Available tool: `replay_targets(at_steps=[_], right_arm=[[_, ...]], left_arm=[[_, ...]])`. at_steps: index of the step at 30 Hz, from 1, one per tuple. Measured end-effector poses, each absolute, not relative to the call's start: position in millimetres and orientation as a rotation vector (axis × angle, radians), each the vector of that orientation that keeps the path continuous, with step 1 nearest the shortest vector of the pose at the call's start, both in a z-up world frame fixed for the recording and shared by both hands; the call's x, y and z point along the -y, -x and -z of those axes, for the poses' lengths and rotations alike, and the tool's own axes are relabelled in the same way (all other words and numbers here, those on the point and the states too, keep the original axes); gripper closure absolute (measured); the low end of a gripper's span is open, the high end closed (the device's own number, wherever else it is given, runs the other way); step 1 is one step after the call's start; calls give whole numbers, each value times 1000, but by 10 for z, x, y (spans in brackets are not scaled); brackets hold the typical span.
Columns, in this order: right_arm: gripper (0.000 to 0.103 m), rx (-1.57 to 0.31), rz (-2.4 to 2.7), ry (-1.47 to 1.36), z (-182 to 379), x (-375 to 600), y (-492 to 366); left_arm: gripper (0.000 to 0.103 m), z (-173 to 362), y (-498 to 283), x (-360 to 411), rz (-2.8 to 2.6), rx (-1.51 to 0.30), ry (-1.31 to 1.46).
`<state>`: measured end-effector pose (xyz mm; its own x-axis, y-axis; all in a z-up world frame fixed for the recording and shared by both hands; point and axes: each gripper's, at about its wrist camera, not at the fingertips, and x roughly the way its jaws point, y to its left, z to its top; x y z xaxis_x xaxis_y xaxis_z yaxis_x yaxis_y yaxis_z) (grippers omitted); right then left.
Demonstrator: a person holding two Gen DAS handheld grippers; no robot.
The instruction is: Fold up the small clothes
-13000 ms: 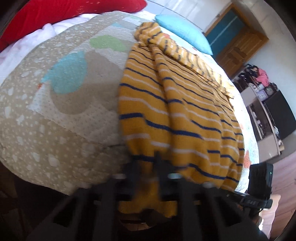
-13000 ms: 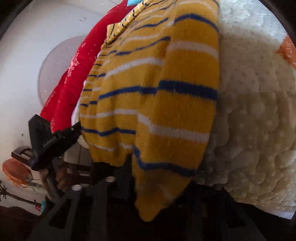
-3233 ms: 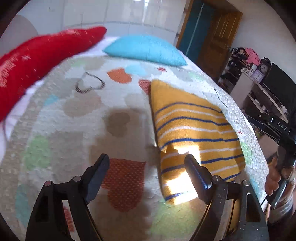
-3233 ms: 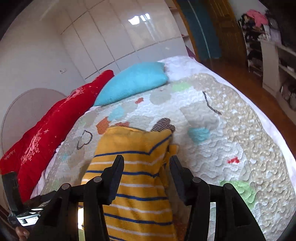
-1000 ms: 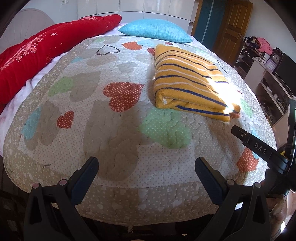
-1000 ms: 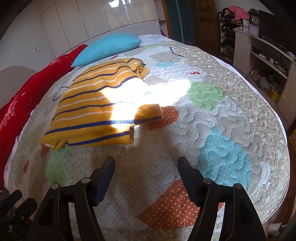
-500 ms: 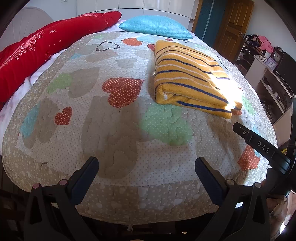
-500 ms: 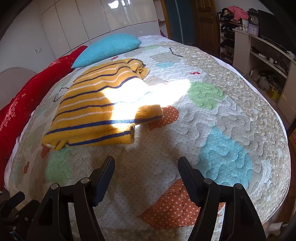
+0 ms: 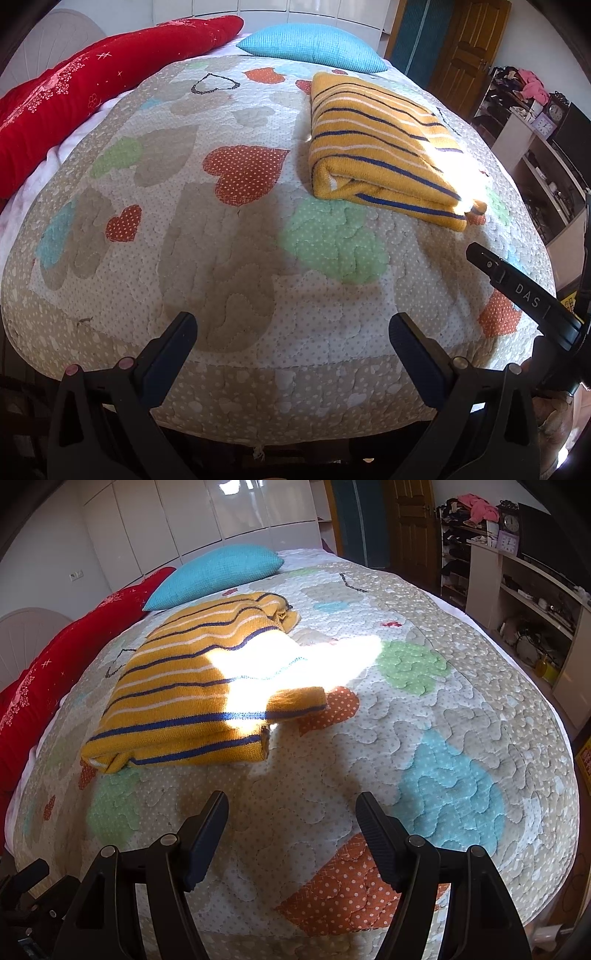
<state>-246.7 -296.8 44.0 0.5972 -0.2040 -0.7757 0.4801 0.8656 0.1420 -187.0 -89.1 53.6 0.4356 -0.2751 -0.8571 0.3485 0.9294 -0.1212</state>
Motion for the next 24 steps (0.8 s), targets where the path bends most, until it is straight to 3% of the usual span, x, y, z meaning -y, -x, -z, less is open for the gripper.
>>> replay_targets(at_steps=[24], right_arm=[[24,-850,411,-352,-388,2987,2489]], left_arm=[[0,-447,1828,877,387,-1091,-67]])
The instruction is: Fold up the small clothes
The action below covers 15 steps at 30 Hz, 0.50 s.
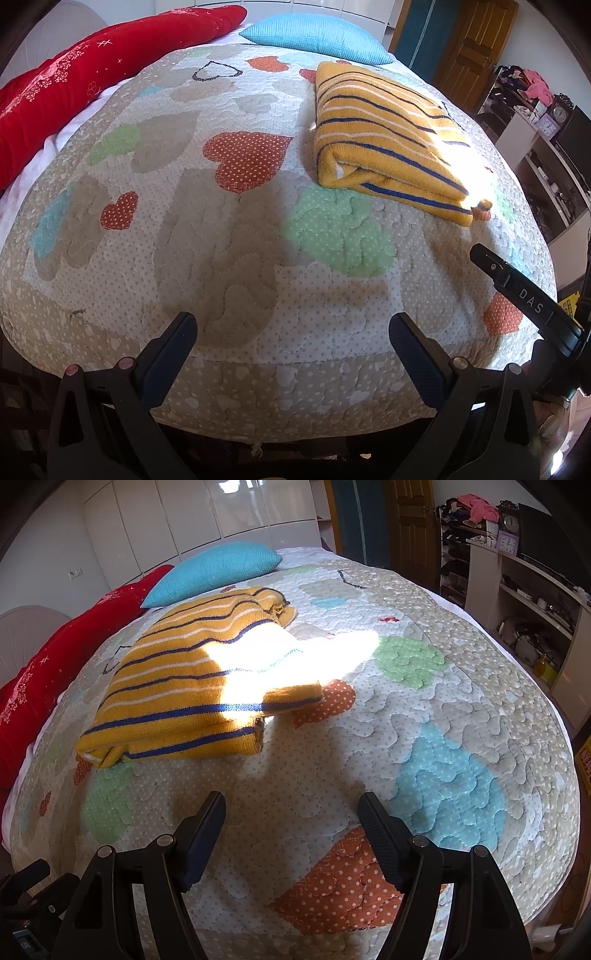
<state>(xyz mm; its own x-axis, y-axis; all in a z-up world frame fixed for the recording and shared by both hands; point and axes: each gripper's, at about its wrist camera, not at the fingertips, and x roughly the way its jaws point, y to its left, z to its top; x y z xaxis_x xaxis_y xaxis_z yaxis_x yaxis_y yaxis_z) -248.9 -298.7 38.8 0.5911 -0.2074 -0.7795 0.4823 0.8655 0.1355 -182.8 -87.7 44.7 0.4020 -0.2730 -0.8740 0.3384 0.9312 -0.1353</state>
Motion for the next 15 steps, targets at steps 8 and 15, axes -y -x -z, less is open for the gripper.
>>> replay_targets(at_steps=[8,15], right_arm=[[23,-851,410,-351,-376,2987,2489],[22,-856,412,-340,-348,2981,2470]], left_arm=[[0,-422,1816,875,388,-1102,-63],[0,-412,1801,858,384,-1105,-55]])
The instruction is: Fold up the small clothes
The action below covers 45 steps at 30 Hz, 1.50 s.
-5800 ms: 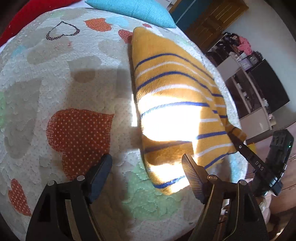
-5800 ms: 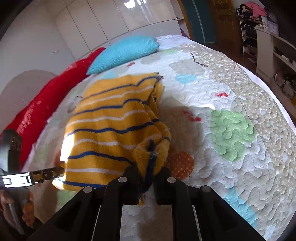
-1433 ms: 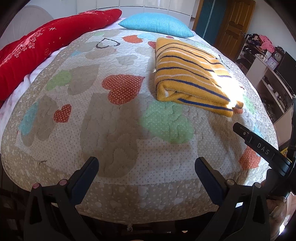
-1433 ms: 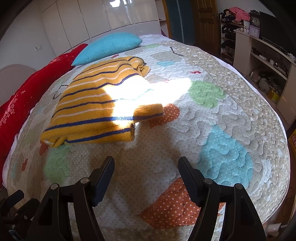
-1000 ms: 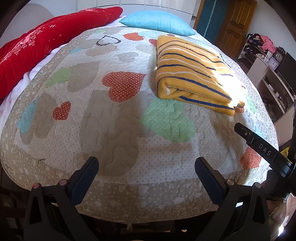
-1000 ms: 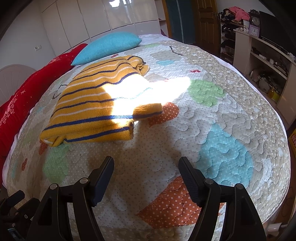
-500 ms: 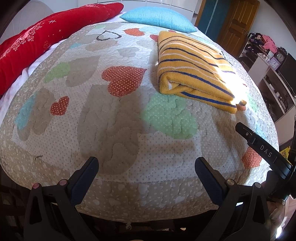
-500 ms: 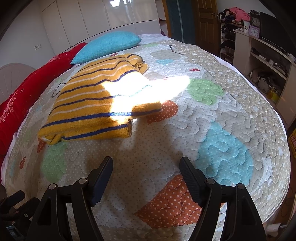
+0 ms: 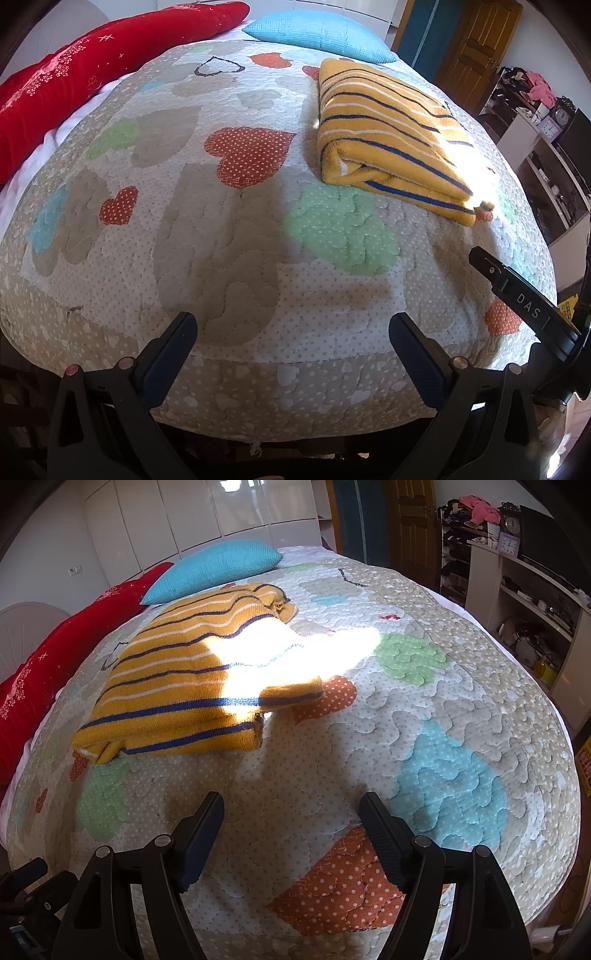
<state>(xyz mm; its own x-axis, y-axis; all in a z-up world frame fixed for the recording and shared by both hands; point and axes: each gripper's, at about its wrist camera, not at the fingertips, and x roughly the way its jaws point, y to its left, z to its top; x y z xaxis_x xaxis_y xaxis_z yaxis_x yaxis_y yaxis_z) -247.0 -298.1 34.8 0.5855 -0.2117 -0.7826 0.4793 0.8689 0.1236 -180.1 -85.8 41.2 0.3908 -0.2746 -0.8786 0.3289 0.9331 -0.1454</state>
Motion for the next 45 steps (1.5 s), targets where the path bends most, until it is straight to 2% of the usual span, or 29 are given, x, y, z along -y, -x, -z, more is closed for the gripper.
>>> replay_targets(at_steps=[31,45], right_arm=[[17,-860,421,-290,-298,2950,2442],[13,-865,428,-263,-278,2926,2410]], left_arm=[[0,-409,1784,820,369,-1111,-35],[0,-580,1860,829,342,-984,-81]])
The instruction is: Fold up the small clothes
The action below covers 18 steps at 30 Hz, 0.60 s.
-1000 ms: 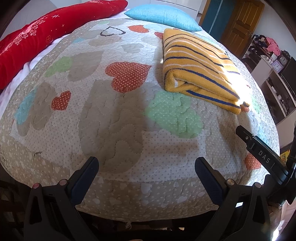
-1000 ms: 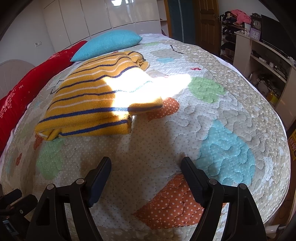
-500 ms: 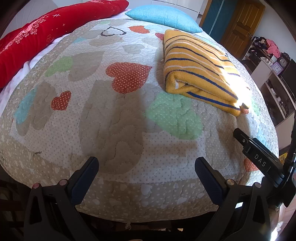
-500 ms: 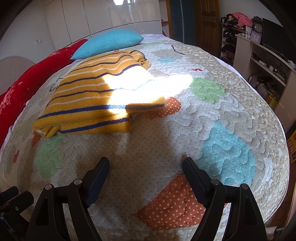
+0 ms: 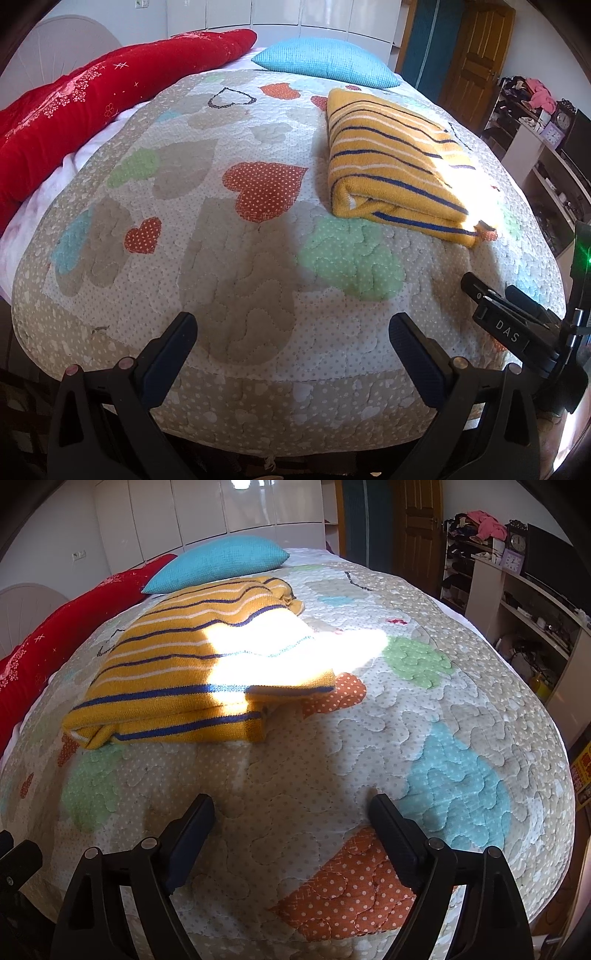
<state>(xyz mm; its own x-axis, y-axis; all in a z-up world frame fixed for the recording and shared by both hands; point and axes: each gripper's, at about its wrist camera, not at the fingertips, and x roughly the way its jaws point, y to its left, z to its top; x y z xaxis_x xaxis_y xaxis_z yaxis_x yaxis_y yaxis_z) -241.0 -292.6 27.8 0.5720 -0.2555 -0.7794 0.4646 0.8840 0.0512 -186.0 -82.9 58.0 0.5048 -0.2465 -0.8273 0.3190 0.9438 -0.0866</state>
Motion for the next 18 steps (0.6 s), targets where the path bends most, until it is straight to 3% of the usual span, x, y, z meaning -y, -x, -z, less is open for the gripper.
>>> replay_targets(at_steps=[18], right_arm=[[13,-827,419,-349,-368,3008,2488]], left_arm=[[0,-620,1878,811,356,-969,-70]])
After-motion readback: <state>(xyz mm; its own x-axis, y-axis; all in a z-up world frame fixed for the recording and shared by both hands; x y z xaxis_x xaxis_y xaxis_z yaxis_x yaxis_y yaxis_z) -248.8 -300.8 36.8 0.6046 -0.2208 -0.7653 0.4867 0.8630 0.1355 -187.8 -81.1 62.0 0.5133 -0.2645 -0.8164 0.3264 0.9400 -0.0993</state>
